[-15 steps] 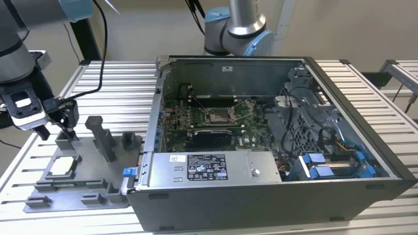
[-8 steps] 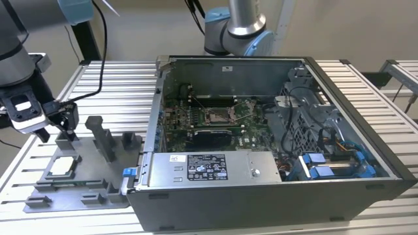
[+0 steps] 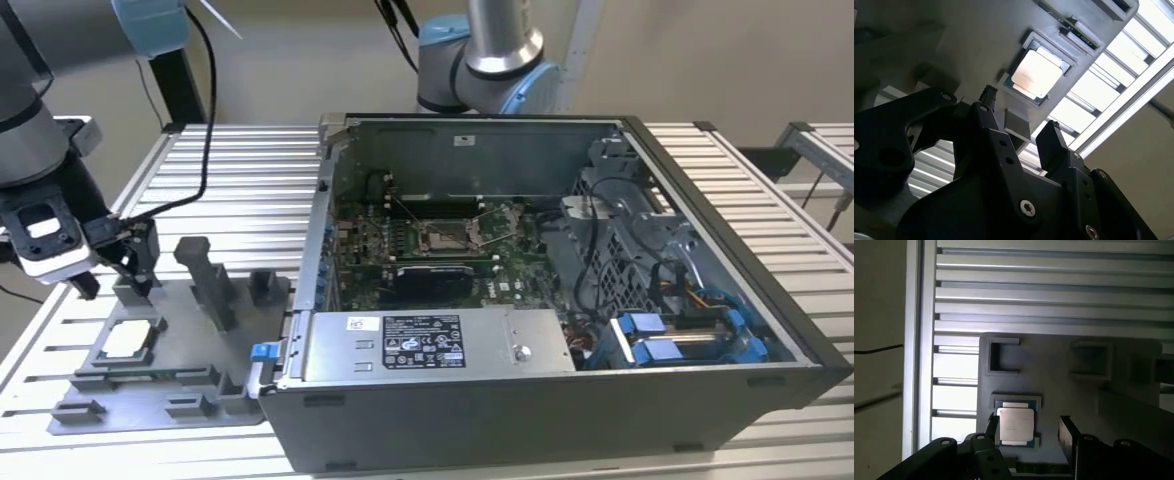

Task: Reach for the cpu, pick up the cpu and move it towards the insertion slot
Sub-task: 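Pick up the cpu and move it towards the insertion slot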

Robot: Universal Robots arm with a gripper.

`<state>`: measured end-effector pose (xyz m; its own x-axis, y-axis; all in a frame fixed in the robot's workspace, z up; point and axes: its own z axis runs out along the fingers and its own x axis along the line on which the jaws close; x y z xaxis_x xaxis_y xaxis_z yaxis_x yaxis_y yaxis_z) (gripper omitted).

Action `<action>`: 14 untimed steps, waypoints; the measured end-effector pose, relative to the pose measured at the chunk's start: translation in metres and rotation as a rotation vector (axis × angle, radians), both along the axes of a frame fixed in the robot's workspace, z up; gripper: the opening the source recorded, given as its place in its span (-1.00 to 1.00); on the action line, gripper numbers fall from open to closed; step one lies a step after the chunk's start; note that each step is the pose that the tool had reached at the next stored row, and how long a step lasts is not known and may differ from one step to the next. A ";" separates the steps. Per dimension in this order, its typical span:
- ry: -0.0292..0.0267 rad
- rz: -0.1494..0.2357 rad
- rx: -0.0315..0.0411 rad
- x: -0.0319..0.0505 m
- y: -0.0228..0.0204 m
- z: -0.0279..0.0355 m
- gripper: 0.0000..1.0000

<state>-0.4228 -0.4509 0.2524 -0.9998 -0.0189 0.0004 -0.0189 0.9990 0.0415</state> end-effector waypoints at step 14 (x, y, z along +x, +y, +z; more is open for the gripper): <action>-0.0002 -0.002 0.0001 0.0000 -0.0209 -0.0044 -1.00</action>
<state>-0.4228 -0.4718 0.2480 -0.9998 -0.0173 0.0002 -0.0173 0.9990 0.0416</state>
